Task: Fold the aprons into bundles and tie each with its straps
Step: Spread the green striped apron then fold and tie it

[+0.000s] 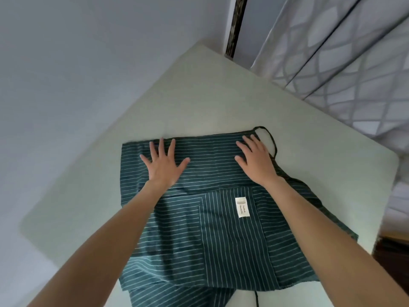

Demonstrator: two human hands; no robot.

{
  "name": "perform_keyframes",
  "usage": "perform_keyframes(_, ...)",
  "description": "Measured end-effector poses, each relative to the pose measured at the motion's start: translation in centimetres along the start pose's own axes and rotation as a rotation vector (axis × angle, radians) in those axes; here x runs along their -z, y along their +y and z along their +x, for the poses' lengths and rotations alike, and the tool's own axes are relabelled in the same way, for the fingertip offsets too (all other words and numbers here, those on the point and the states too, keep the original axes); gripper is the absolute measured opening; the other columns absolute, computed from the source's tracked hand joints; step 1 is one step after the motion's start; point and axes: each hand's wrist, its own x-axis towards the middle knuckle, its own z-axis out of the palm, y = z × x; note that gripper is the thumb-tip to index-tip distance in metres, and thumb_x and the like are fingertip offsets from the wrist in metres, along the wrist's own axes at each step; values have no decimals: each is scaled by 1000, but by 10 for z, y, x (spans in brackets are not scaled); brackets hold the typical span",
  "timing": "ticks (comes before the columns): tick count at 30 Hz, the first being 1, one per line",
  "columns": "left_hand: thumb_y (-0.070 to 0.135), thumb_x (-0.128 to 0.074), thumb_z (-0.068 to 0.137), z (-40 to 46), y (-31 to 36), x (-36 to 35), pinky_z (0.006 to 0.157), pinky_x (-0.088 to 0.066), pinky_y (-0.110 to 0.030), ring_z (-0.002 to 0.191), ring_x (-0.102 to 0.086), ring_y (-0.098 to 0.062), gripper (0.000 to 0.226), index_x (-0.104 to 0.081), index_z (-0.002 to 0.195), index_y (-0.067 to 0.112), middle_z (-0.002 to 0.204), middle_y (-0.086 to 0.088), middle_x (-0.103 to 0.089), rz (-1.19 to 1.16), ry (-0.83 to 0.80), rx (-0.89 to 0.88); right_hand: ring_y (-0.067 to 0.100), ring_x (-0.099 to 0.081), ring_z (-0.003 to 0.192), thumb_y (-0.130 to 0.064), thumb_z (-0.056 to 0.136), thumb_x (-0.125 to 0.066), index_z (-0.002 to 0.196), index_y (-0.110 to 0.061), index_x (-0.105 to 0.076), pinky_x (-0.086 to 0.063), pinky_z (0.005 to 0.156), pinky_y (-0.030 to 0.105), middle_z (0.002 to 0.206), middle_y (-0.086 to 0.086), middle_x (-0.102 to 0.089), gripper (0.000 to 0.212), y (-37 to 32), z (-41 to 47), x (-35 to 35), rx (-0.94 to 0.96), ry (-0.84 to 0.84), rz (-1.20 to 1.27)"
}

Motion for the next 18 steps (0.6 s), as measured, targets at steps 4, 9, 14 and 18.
perform_keyframes(4,80,-14,77,29,-6,-7,103,5,-70,140,23,-30,85,8,147,38,156,1,18,9,28,-49,30,22,141,-66,90,-19,149,-35,5,15,110,52,157,5,17,72,11,17,-23,-107,-142,-64)
perform_keyframes(9,82,-9,76,89,-6,6,104,10,-71,141,22,-25,84,5,147,41,157,4,14,22,119,-131,33,23,141,-72,84,-9,147,-39,11,24,102,53,156,4,19,74,22,59,-21,-194,-72,-115)
perform_keyframes(14,81,-5,77,130,1,14,105,8,-69,142,19,-25,82,7,147,39,157,4,12,75,189,-155,32,19,142,-74,83,-6,147,-40,8,19,106,56,157,4,14,74,31,99,-17,-215,-3,-127)
perform_keyframes(18,79,-3,78,142,0,16,103,11,-69,142,20,-27,81,12,146,37,156,2,15,128,163,-132,29,26,140,-74,85,-14,146,-41,13,19,106,58,155,2,24,75,37,114,-10,-195,-145,-81)
